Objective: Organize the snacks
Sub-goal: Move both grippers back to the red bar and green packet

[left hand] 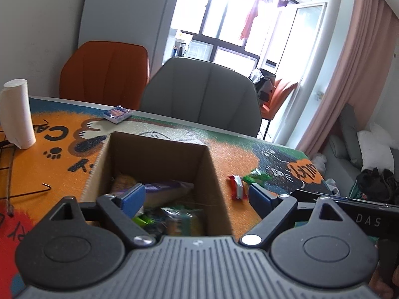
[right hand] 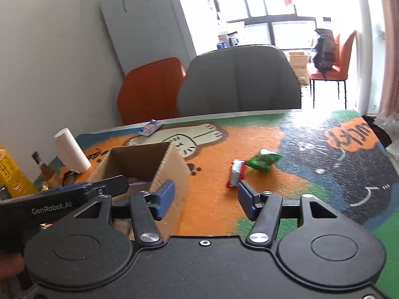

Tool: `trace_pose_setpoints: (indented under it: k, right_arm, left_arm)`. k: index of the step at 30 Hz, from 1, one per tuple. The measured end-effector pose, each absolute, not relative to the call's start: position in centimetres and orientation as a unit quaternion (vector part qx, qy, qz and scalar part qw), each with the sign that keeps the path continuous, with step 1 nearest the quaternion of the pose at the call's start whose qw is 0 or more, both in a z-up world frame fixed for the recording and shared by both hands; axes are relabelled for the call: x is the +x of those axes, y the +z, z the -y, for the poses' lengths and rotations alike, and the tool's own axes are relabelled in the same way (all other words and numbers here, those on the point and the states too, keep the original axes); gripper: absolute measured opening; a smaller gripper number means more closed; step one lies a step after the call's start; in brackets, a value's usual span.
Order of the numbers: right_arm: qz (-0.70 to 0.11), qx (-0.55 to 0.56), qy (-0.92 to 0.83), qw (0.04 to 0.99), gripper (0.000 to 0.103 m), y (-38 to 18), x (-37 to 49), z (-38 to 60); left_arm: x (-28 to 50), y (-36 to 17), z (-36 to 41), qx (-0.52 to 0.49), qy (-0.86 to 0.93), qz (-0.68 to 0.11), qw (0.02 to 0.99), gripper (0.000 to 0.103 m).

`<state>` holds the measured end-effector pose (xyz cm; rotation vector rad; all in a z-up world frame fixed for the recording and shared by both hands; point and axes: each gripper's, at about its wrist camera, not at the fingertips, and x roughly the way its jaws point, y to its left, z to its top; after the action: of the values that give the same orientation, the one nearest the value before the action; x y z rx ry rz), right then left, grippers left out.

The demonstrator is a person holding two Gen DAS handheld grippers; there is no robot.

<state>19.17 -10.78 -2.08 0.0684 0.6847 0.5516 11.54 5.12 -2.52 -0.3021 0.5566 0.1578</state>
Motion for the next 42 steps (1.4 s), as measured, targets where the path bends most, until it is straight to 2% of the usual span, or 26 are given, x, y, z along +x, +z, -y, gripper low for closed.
trace_pose_setpoints:
  k: [2, 7, 11, 15, 29, 35, 42]
  right_arm:
    - [-0.331, 0.037, 0.261, 0.906, 0.062, -2.1, 19.2, 11.6]
    - [-0.326, 0.044, 0.25, 0.911, 0.077, -2.2, 19.2, 13.6]
    - [-0.327, 0.057, 0.239, 0.912, 0.081, -2.3, 19.5, 15.1]
    - [-0.324, 0.071, 0.236, 0.913, 0.094, -2.5, 19.8, 16.6]
    - [-0.336, 0.132, 0.241, 0.901, 0.095, -4.2, 22.9, 20.1]
    - [-0.342, 0.144, 0.249, 0.895, 0.094, -5.0, 24.7, 20.8]
    - [-0.353, 0.158, 0.257, 0.886, 0.086, -6.3, 27.2, 21.5]
  left_arm:
    - [11.7, -2.5, -4.5, -0.146, 0.074, -0.275, 0.948, 0.089]
    - [12.3, -2.5, -2.9, -0.137, 0.069, -0.277, 0.948, 0.09]
    - [12.8, -2.6, -1.8, -0.133, 0.062, -0.279, 0.949, 0.09]
    - [13.4, -2.8, -0.7, -0.127, 0.054, -0.282, 0.949, 0.09]
    - [16.9, -3.5, 2.5, -0.105, 0.052, -0.284, 0.952, 0.087]
    - [19.1, -4.3, 3.6, -0.097, 0.053, -0.295, 0.949, 0.077]
    - [21.9, -5.7, 4.5, -0.097, 0.062, -0.312, 0.943, 0.065]
